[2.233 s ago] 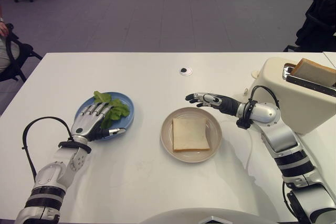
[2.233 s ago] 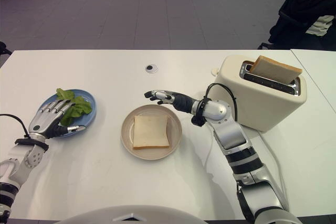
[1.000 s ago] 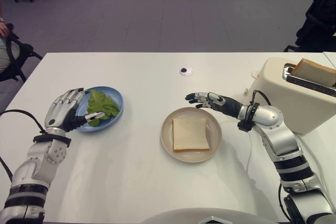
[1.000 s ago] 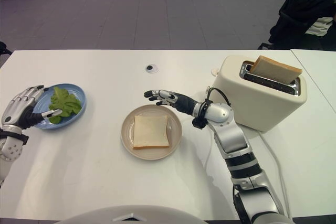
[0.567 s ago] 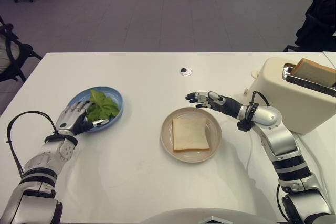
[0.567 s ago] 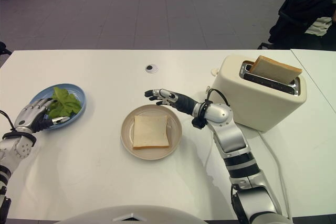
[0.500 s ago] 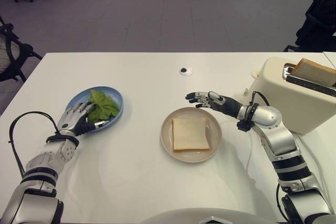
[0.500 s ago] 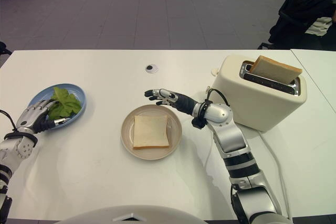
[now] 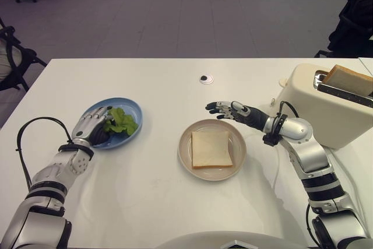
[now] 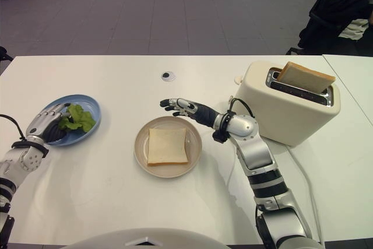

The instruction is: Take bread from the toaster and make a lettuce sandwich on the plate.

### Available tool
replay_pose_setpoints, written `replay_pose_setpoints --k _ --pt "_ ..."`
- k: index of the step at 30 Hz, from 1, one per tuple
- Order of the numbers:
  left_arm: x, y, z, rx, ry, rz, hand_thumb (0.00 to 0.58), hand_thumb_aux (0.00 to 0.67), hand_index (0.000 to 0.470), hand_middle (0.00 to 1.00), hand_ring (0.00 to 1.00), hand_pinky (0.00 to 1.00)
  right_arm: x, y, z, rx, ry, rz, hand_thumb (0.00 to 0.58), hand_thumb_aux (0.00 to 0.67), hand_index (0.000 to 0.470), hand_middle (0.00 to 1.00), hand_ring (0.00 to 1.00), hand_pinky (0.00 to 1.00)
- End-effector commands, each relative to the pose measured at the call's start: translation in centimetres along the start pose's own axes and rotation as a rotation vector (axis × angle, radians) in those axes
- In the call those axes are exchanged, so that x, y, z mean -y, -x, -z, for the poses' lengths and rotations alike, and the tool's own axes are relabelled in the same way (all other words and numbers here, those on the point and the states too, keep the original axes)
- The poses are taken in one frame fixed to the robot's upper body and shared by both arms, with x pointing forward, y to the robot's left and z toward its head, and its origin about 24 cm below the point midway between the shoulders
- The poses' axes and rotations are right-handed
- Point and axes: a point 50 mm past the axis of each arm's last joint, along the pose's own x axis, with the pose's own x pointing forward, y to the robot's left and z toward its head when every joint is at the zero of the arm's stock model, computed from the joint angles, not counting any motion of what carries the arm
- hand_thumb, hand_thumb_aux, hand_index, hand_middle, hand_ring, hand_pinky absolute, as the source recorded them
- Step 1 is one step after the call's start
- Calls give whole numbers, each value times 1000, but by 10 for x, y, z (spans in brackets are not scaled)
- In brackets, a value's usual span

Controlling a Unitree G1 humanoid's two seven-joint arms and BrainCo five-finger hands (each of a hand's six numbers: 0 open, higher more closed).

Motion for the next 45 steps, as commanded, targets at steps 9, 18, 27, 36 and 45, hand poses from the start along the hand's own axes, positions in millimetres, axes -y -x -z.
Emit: replay_pose_setpoints --k 9,18,27,36,45 --pt "33 12 -50 171 76 186 580 670 470 0 0 0 3 -2 -1 4 13 3 0 0 0 0 0 0" --pt "-43 13 -54 193 52 -127 580 670 470 0 0 0 6 -2 -14 124 126 59 0 0 0 0 0 0" --pt "-78 27 -128 470 270 -229 580 670 470 0 0 0 27 35 -35 331 350 274 0 0 0 0 0 0" --pt "-57 17 -93 307 107 -126 534 481 337 0 0 0 29 46 -15 295 311 330 0 0 0 0 0 0" --pt "-21 11 -33 67 -60 -26 0 0 0 0 0 0 27 48 -8 275 292 328 0 0 0 0 0 0"
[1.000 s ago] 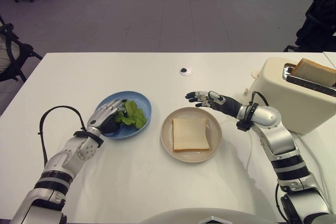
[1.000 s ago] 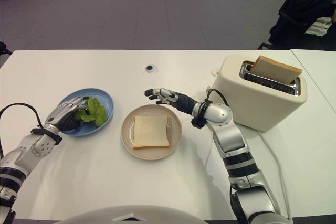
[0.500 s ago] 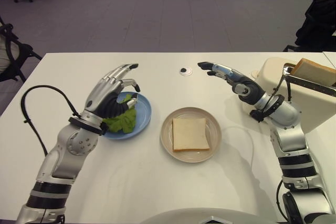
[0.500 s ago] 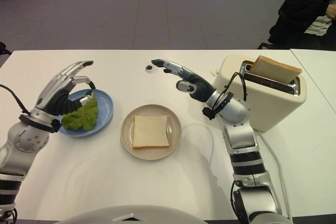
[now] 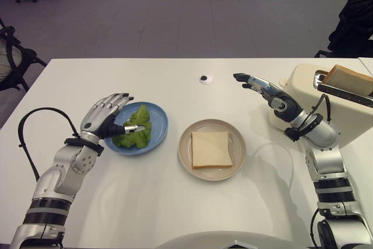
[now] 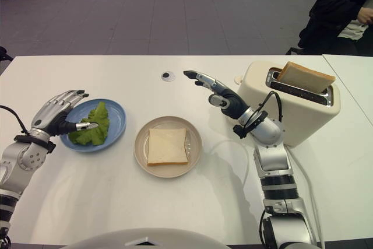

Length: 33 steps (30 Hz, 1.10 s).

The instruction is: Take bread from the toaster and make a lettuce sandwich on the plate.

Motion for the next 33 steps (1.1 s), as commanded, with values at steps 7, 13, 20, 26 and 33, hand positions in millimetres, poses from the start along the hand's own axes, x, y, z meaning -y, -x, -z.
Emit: replay_pose_setpoints --k 7,13,20,26,33 --pt "33 2 13 -44 -60 120 443 344 241 0 0 0 -3 7 5 -28 -19 -6 0 0 0 0 0 0" --pt "44 1 10 -25 -49 152 531 476 334 0 0 0 -3 6 4 -25 -16 -7 0 0 0 0 0 0" --pt "53 0 3 -4 6 175 580 662 464 0 0 0 -3 5 3 -18 -8 -11 0 0 0 0 0 0" --pt "52 1 4 1 19 170 580 670 470 0 0 0 -3 5 3 -17 -2 -11 0 0 0 0 0 0" --pt "30 -1 1 41 41 63 580 670 470 0 0 0 -3 5 3 -19 5 -13 0 0 0 0 0 0"
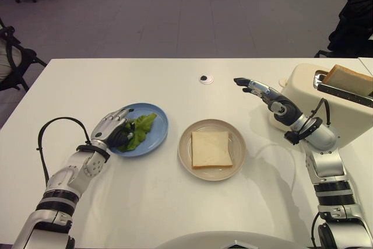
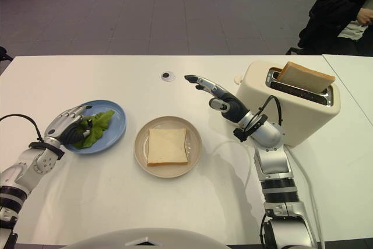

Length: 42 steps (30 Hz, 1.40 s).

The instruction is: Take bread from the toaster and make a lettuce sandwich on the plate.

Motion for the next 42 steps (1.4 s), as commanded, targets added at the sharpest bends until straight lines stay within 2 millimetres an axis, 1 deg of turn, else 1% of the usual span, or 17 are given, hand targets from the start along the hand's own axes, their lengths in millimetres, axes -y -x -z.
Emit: replay_pose_setpoints --k 1,7,12,13,14,15,25,26,27,28,30,31,32,33,35,36,42 --pt "-17 4 -3 30 21 -59 580 670 470 0 0 0 1 0 0 -6 14 -9 0 0 0 0 0 0" --pt "-44 11 -12 66 52 -140 580 670 470 0 0 0 0 -2 1 -7 15 -16 0 0 0 0 0 0" --pt "-35 8 -13 44 78 -93 580 670 470 0 0 0 0 -2 1 -7 14 -15 0 0 0 0 0 0" --pt "-30 7 -13 32 80 -70 576 612 429 0 0 0 0 -2 1 -7 13 -16 0 0 0 0 0 0" --pt "-24 6 -11 13 81 -45 36 21 15 0 0 0 -1 -3 1 -7 13 -17 0 0 0 0 0 0" --pt "-18 6 -9 -5 80 -21 0 0 0 0 0 0 -1 -3 1 -7 12 -18 0 0 0 0 0 0" --pt "5 -1 1 -52 -53 65 14 8 6 0 0 0 -1 -1 1 -9 12 -15 0 0 0 0 0 0" --pt "5 -1 1 -51 -53 66 58 34 24 0 0 0 -1 -1 1 -8 12 -15 0 0 0 0 0 0" --pt "7 -1 1 -50 -51 69 268 179 125 0 0 0 -1 -1 1 -8 12 -14 0 0 0 0 0 0" --pt "8 -1 1 -50 -47 75 429 328 230 0 0 0 -1 -1 1 -7 12 -14 0 0 0 0 0 0" --pt "12 -1 1 -50 -45 92 462 368 258 0 0 0 -1 0 0 -7 13 -14 0 0 0 0 0 0" --pt "14 -1 1 -51 -45 100 503 426 299 0 0 0 -1 -1 0 -6 13 -14 0 0 0 0 0 0" --pt "16 -1 2 -50 -44 106 509 436 306 0 0 0 -1 -1 0 -6 13 -14 0 0 0 0 0 0" --pt "17 -1 1 -49 -42 110 536 486 341 0 0 0 -1 -1 0 -5 14 -13 0 0 0 0 0 0" --pt "19 -2 0 -42 -35 116 541 497 348 0 0 0 -1 -1 0 -4 16 -12 0 0 0 0 0 0" --pt "19 -2 0 -37 -27 114 580 670 470 0 0 0 -1 -1 0 -3 16 -12 0 0 0 0 0 0" --pt "3 -3 -11 19 9 40 580 670 470 0 0 0 0 -1 -1 -4 23 -14 0 0 0 0 0 0"
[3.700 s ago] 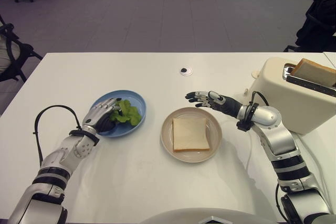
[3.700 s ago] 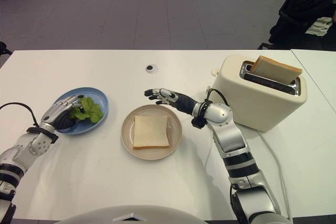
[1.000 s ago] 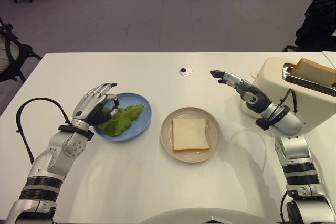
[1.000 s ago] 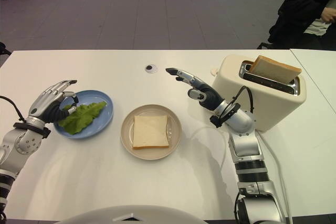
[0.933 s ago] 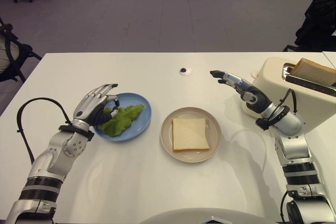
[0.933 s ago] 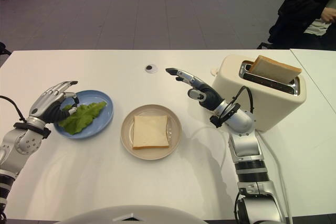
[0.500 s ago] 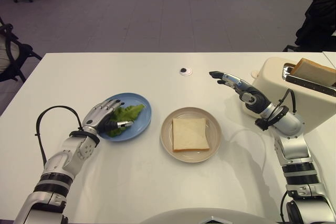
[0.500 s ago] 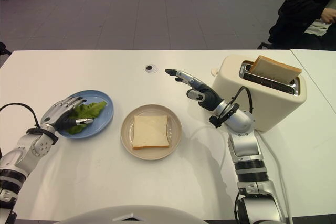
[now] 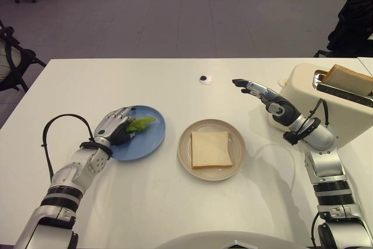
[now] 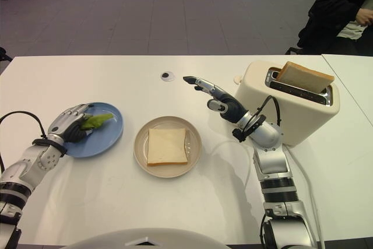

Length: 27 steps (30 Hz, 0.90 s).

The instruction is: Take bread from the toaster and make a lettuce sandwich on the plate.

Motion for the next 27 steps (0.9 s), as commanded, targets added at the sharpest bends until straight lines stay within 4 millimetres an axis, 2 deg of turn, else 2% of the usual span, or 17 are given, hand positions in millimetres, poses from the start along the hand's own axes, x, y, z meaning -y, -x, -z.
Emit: replay_pose_setpoints --k 1,6,10,13,15,17,21,23,27 --pt "-5 7 -8 42 0 -9 580 670 470 0 0 0 2 1 -2 -3 19 -4 0 0 0 0 0 0" --pt "-50 15 -29 118 -55 -163 580 670 470 0 0 0 1 -1 -2 0 25 -10 0 0 0 0 0 0" --pt "-75 21 -66 229 -82 -245 580 670 470 0 0 0 2 -2 -2 1 29 -4 0 0 0 0 0 0" --pt "-82 23 -103 346 -57 -257 580 670 470 0 0 0 4 -2 -2 1 32 4 0 0 0 0 0 0" --pt "-78 20 -131 441 -13 -237 580 670 470 0 0 0 5 -2 -1 -1 34 13 0 0 0 0 0 0" --pt "-65 14 -162 540 35 -189 580 670 470 0 0 0 8 0 -1 -4 37 25 0 0 0 0 0 0" --pt "-23 3 -204 658 62 -63 580 670 470 0 0 0 8 -1 0 -5 37 33 0 0 0 0 0 0" --pt "0 0 -209 666 35 -2 580 670 470 0 0 0 8 -2 0 -4 35 31 0 0 0 0 0 0" --pt "23 -2 -200 632 14 66 580 670 470 0 0 0 6 -3 0 -3 32 30 0 0 0 0 0 0"
